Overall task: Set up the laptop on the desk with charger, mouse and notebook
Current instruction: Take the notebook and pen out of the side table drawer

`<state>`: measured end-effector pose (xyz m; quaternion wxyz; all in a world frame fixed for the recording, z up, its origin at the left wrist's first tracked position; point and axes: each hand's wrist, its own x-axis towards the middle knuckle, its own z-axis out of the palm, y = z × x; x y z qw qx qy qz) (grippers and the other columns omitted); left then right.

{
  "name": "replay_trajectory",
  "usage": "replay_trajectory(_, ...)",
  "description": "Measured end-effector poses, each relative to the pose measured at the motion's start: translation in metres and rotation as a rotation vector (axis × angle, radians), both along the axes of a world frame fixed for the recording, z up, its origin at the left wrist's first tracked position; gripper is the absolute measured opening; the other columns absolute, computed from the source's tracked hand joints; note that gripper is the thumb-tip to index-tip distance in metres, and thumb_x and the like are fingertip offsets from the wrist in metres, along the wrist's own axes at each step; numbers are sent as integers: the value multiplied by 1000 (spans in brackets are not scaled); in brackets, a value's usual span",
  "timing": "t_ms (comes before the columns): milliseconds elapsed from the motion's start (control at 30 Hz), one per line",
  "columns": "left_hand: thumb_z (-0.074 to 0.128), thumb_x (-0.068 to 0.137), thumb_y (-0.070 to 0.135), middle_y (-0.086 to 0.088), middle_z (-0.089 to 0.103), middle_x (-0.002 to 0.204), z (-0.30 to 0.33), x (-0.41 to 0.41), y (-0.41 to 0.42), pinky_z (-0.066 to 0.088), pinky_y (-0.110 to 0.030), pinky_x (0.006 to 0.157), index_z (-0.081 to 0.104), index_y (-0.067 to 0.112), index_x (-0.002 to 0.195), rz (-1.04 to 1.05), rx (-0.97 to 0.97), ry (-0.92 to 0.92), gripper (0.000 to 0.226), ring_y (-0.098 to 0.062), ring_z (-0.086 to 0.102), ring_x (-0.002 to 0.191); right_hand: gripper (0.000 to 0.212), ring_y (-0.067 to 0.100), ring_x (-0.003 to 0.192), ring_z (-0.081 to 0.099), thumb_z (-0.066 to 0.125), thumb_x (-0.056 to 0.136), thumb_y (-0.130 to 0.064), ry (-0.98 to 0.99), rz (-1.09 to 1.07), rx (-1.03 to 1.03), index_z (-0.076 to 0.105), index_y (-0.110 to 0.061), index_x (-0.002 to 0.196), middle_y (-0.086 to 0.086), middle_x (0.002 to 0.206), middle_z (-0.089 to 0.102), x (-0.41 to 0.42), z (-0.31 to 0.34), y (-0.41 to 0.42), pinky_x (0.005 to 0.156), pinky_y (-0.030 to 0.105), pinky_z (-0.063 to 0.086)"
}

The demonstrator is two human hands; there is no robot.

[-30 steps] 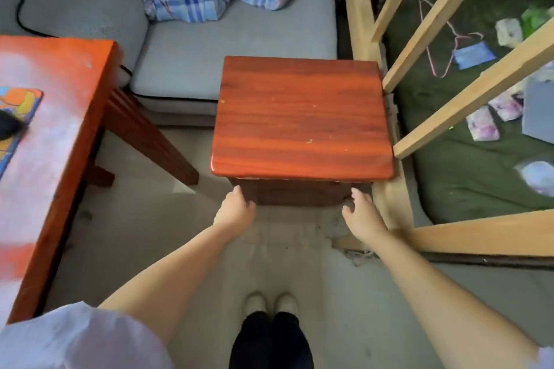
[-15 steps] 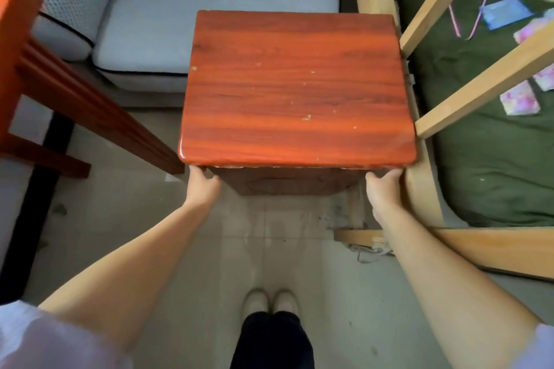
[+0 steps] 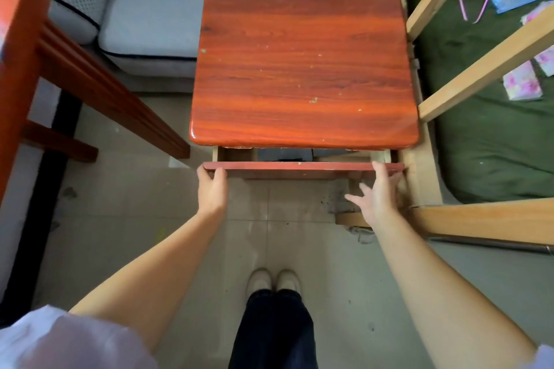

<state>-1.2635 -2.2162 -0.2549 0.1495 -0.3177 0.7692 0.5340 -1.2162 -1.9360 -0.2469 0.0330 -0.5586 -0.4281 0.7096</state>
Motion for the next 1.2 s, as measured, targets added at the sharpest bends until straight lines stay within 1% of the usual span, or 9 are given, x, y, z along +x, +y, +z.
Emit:
replay_trajectory(133,52,86,41,-5,33,141,11,-21,21,42,-58,98,29,25,139,416,462,-154,60,-31,39,125,63,43,130,39,59,88,-33,6,-91,-235,28,-22,141,17,150,25,-24,12,-6,89,63,48)
replay_trajectory(233,50,89,9,-17,47,118,13,-37,29,51,-63,77,33,12,137,593,665,-234,51,-34,56,93,41,45,122,46,55,92,-12,-36,-96,-312,39,-14,129,25,139,37,-33,14,-11,76,62,53)
replay_trajectory(467,41,92,-1,-29,45,133,-1,16,21,44,-65,92,32,3,132,661,723,-269,41,-42,52,113,42,43,126,44,49,94,-7,-73,-187,-375,36,-8,134,23,140,41,16,-9,-24,87,66,46)
replay_trajectory(633,46,94,3,-19,56,95,-21,42,17,47,-57,95,43,2,112,669,658,-300,18,-30,60,87,39,41,123,47,45,94,-4,-69,-213,-394,40,-7,133,19,137,46,43,-32,-30,93,65,42)
replay_trajectory(767,49,95,6,-10,56,79,-36,47,15,59,-36,51,47,6,79,621,576,-378,16,-22,58,69,42,37,126,46,45,94,-5,-68,-231,-448,39,-9,135,14,139,46,51,-52,-30,97,61,41)
replay_trajectory(900,50,95,10,-10,57,79,-46,48,13,59,-38,63,49,7,82,598,557,-369,14,-21,59,69,41,35,123,49,49,94,-11,-74,-175,-422,41,-8,134,13,139,47,54,-61,-28,89,53,48)
replay_trajectory(1000,50,96,17,-12,56,74,-39,48,14,57,-33,45,49,5,92,510,499,-449,13,-22,58,64,37,36,109,61,45,97,-25,-172,39,-434,39,-10,130,20,128,54,57,-48,-28,76,43,55)
replay_trajectory(1067,48,96,25,-11,53,65,-27,50,15,54,-32,44,49,6,84,330,430,-564,23,-22,55,55,37,30,87,71,41,98,-31,-276,407,-413,45,-4,123,19,107,69,58,-29,-27,62,34,59)
replay_trajectory(1200,44,94,25,-2,58,39,1,50,22,49,-19,40,52,9,68,-232,304,-660,31,-16,59,35,32,14,57,71,43,96,-23,-307,979,0,66,-1,96,3,67,75,39,-2,-28,50,20,55)
